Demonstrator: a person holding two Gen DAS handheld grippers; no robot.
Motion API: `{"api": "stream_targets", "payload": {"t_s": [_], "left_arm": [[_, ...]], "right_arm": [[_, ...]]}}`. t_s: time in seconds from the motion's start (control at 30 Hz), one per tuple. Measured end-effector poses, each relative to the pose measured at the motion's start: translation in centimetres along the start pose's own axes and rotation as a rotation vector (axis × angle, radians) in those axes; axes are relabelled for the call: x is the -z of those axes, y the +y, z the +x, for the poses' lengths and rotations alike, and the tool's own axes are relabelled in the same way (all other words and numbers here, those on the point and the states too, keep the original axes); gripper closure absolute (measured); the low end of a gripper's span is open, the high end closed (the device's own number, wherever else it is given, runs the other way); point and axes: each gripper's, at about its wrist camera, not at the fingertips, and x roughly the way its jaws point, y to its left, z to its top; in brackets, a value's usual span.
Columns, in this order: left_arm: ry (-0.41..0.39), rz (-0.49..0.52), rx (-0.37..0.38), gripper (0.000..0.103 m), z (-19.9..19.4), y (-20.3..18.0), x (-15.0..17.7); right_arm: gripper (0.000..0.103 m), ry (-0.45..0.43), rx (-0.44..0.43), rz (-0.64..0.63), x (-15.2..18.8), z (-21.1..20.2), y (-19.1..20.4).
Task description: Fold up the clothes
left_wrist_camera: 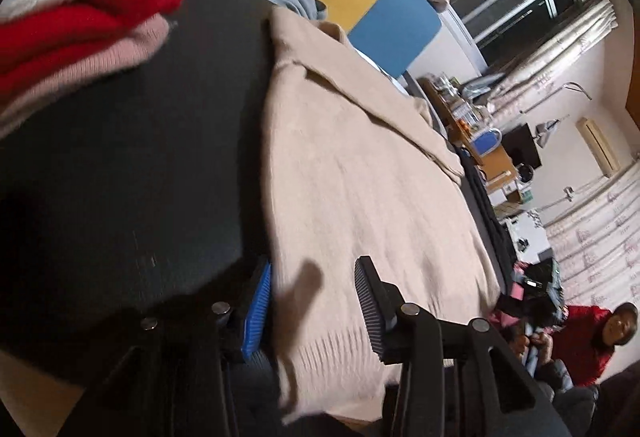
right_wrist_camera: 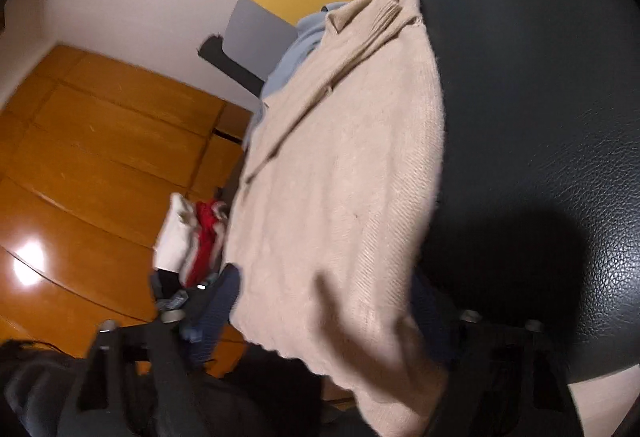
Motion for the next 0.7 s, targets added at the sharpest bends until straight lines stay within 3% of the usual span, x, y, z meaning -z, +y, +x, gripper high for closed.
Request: {"api": "stream_targets", "payload": {"t_s": [0.13,0.3,0.4,0.57,0.7], "left_arm": [[0.022,0.0,0.022,0.062,-0.5,-0.6,1.6],[0.03,0.017,0.021,0.062,-0.4,-1.5,2.6],[0.051,0.027,0.034,0.062,-0.1,-2.0,2.5],[0.074,0.027,0.068,0.062,0.6,-2.1,2.4],[0.115,0.064,0.056,0.062,0.5,-2.3,2.7]], "right_arm": [[0.069,-0.014,0.023,0.028,0.5,-0.6,-1.5],[0.068,-0.014,-0.033,0.039,1.4,-1.2,-3.0],[0.064,0.07,-0.104,0.081,1.6,-0.5,-3.2],[0.064,0.056,-0.182,0.093,1.7,0.9,-3.0],[0.064,0.094,-0.167,0.074,2.0,0.9,-2.6]]}}
